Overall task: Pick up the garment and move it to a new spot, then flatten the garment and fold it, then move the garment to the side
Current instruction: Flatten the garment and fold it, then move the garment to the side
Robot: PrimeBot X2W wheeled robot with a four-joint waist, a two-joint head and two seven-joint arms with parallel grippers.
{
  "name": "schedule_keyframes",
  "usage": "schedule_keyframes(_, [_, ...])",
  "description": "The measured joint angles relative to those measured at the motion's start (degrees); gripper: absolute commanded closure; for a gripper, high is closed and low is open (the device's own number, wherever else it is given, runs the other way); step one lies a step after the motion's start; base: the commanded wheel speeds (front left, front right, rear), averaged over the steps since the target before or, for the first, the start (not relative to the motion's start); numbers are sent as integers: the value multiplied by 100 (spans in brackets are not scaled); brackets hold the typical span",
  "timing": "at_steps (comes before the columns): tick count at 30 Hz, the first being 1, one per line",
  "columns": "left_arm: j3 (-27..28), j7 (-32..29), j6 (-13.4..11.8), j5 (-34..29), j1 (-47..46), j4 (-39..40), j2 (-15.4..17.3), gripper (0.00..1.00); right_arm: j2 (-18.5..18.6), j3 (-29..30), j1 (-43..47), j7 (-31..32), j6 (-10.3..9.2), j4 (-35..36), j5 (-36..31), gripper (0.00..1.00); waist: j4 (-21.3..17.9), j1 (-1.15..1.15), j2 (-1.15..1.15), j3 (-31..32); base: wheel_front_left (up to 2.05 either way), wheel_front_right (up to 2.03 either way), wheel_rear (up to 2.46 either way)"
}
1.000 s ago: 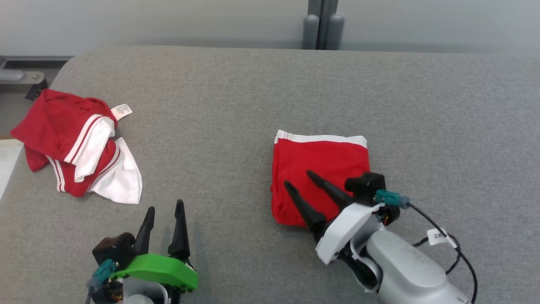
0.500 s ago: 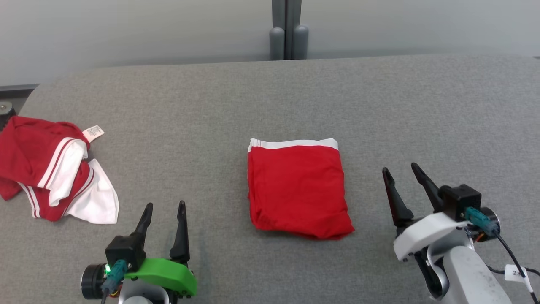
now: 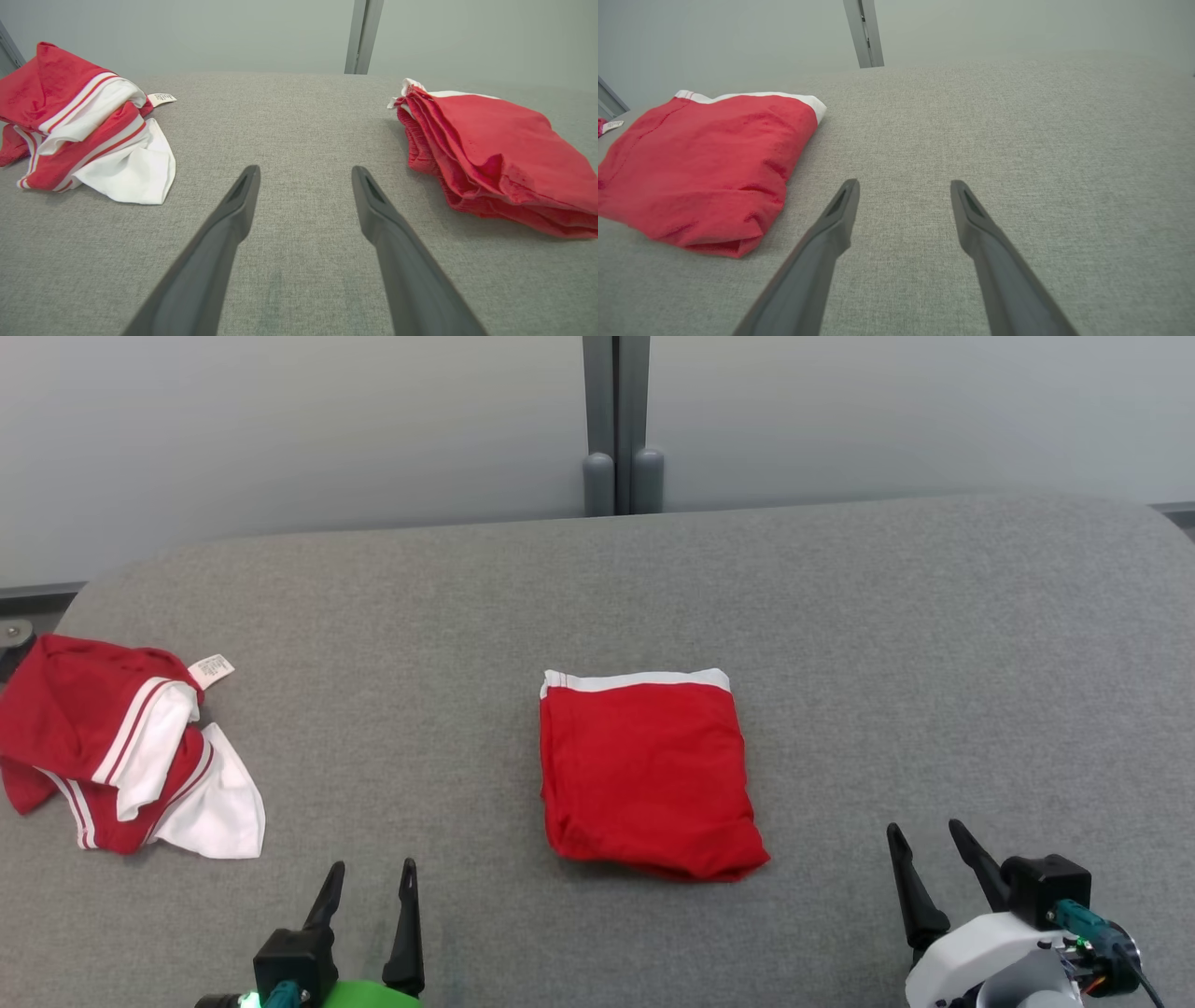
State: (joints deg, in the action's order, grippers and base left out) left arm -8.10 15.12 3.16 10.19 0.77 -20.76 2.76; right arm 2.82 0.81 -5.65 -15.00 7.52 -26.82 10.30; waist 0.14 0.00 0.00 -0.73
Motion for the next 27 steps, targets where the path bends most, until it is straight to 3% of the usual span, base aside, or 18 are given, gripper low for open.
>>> schedule_keyframes(10, [-22, 0, -34, 85, 85, 165, 0, 0, -1, -94, -63, 0, 0, 26, -21, 0, 72, 0, 0, -109, 0, 0, 0])
schedule_keyframes(19, [-105, 0, 144, 200, -647, 165, 0, 0, 0, -773, -1406, 0, 0, -165, 159, 0, 201, 0, 0, -856, 0, 0, 0])
schedule_keyframes(27, [-283, 0, 247, 281, -1113, 142, 0, 0, -8, -1222, -2411, -2, 0, -976, 420, 0, 456, 0, 0, -1512, 0, 0, 0])
